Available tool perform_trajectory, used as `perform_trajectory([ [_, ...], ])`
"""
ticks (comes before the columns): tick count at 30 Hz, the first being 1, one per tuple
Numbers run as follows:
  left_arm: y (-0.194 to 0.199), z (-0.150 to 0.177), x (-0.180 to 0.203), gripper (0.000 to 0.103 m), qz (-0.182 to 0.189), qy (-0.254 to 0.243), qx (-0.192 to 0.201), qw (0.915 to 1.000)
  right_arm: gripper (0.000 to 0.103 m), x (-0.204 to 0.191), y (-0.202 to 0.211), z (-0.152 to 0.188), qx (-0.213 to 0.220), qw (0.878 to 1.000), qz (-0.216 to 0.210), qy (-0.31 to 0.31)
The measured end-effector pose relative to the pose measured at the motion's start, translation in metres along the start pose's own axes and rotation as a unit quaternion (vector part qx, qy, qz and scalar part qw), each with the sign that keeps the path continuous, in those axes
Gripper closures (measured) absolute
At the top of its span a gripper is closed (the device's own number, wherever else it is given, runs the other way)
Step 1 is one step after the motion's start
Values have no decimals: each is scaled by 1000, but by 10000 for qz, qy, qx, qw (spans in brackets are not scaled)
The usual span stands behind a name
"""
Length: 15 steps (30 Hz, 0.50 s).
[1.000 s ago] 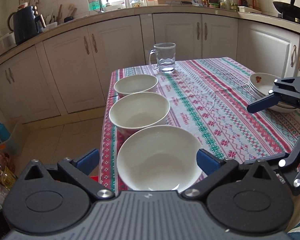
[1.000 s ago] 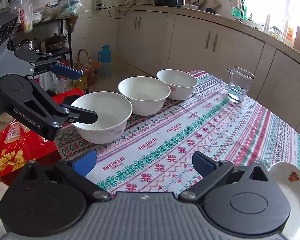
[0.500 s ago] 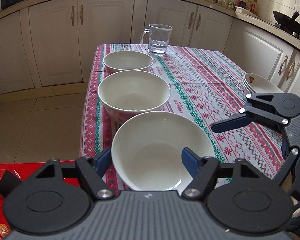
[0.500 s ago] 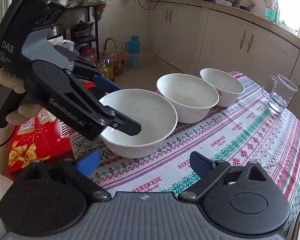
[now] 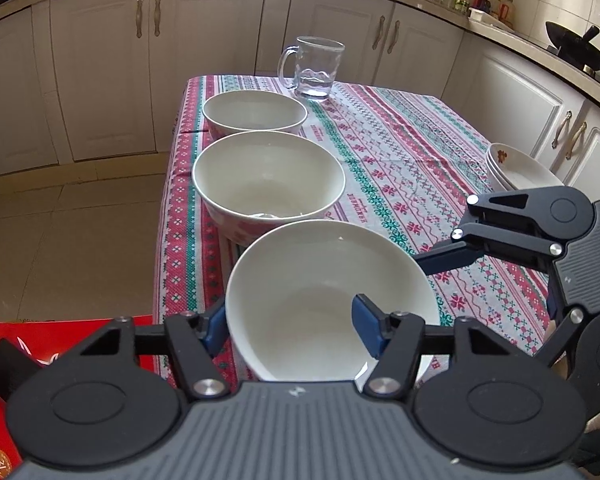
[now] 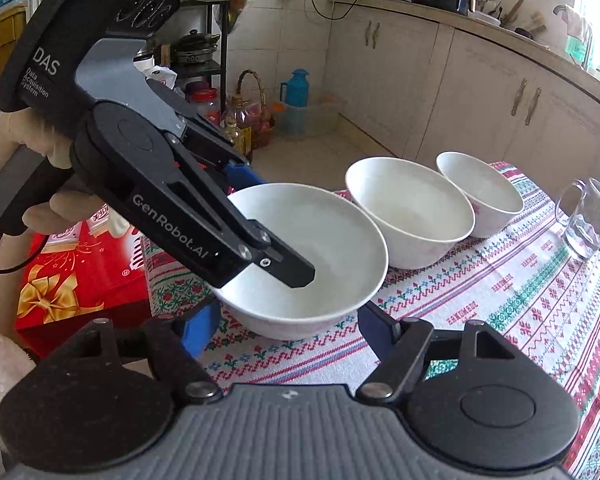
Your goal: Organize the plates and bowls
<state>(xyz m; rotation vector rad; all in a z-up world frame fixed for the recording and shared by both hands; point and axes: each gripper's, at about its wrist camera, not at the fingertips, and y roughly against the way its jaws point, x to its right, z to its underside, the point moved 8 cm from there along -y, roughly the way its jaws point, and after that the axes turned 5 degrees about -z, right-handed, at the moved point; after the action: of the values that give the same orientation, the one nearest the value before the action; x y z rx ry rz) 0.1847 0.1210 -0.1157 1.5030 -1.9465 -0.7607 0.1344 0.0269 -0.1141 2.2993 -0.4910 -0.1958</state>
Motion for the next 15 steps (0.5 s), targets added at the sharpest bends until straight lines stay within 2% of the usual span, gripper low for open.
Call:
perform_trajectory([
  [8, 2, -3, 7, 41, 77, -131, -24, 9999, 24, 1, 5, 3, -15, 10000, 25, -89],
  [15, 1, -10, 30, 41, 248, -340, 0, 9991, 24, 6, 22, 13, 19, 9996, 160, -226],
])
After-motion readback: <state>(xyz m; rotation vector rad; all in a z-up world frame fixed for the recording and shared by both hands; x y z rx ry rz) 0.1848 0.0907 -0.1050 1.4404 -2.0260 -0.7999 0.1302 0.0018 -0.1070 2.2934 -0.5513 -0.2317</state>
